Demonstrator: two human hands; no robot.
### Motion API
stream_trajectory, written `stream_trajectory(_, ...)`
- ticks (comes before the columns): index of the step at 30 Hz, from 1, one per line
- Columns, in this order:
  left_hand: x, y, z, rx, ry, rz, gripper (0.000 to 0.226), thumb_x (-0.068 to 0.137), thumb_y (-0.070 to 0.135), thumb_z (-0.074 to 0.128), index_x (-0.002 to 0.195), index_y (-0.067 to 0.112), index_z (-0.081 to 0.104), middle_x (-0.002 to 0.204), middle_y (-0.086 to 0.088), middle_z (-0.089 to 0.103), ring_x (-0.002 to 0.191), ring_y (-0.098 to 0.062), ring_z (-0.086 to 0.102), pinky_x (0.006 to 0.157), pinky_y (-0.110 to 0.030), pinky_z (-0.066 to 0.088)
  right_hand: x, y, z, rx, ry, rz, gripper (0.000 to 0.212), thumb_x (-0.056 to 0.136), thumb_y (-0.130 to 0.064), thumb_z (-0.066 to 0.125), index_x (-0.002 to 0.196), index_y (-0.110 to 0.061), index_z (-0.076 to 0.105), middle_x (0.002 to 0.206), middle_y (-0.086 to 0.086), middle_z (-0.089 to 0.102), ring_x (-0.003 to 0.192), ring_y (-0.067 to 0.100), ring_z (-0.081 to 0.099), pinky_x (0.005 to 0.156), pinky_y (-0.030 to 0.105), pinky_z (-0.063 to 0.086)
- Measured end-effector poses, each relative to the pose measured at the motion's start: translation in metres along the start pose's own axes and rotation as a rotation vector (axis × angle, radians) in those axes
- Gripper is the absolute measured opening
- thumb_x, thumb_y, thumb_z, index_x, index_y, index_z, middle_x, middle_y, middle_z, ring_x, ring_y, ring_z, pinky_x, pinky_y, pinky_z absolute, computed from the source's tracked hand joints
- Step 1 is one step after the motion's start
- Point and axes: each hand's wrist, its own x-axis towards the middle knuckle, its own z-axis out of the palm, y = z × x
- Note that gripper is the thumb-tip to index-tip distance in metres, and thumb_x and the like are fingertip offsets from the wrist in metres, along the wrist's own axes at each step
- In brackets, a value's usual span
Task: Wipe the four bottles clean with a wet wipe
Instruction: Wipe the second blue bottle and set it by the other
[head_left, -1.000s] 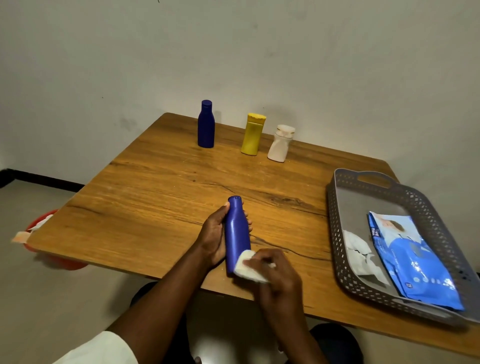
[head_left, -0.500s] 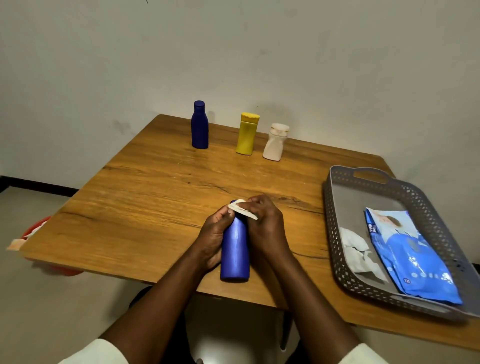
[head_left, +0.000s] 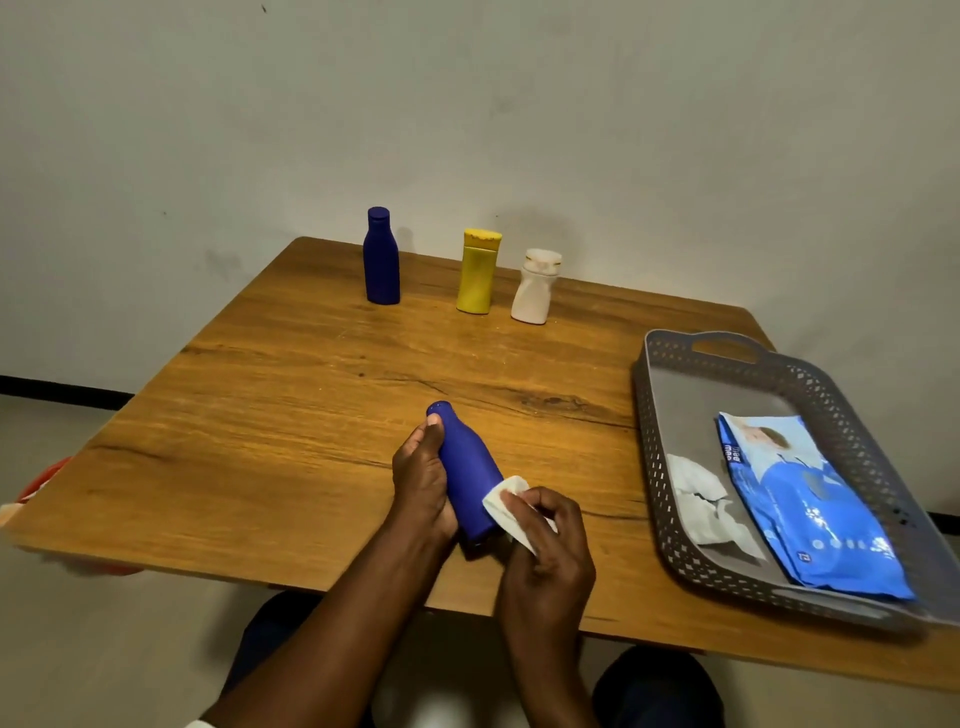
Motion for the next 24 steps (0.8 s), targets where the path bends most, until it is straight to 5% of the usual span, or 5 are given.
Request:
stream_trajectory(6,-0.005,0.008,0.021,-0.05,0.152,-0.084,0.025,0.097,0.03,0.051,0.098,0.005,0.056,0.086,-0.01,0.063,0.074,-0.024,0.06,0.067,-0.037,0.051,0.021,-0.02,-0.002,0.06,0.119,0.069,0.044,0.08,0.016,0.056,0.112,-0.012,0.068,0.108,0.004,0.062,0.104,0.009,0.058,0.083,0.013,0.05)
stream_trajectory(11,-0.008,0.013,0.026,-0.092,0.175,-0.17,0.024,0.099,0.029,0.047,0.109,0.007,0.05,0.086,-0.008,0.061,0.073,-0.023,0.059,0.057,-0.04,0.048,0.048,-0.03,-0.012,0.308,0.237,0.41,0.047,0.088,0.006,0.055,0.103,-0.038,0.061,0.104,-0.021,0.062,0.099,-0.011,0.057,0.077,0.005,0.045)
stream_trajectory(15,-0.008,0.013,0.029,-0.103,0.181,-0.186,0.027,0.102,0.025,0.04,0.119,0.007,0.051,0.09,-0.009,0.061,0.076,-0.023,0.058,0.061,-0.04,0.048,0.062,-0.038,-0.014,0.205,0.167,0.185,0.037,0.086,0.008,0.056,0.11,-0.018,0.065,0.105,-0.002,0.062,0.099,-0.002,0.057,0.077,0.004,0.045)
stream_trajectory(20,0.006,0.008,0.028,-0.062,0.144,-0.27,0.048,0.098,0.03,0.034,0.124,-0.004,0.055,0.121,-0.023,0.062,0.107,-0.038,0.061,0.092,-0.052,0.049,0.058,-0.043,-0.005,-0.032,0.035,-0.18,0.04,0.075,0.014,0.05,0.108,0.001,0.069,0.101,0.015,0.06,0.099,0.018,0.055,0.08,0.013,0.044)
stream_trajectory(24,-0.003,0.015,0.025,-0.025,0.094,-0.232,0.034,0.097,0.018,0.035,0.112,-0.003,0.057,0.108,-0.018,0.065,0.091,-0.032,0.064,0.064,-0.037,0.058,0.051,-0.041,-0.003,-0.159,0.015,-0.297,0.043,0.071,0.022,0.059,0.109,0.003,0.066,0.105,0.02,0.061,0.098,0.027,0.055,0.078,0.023,0.046)
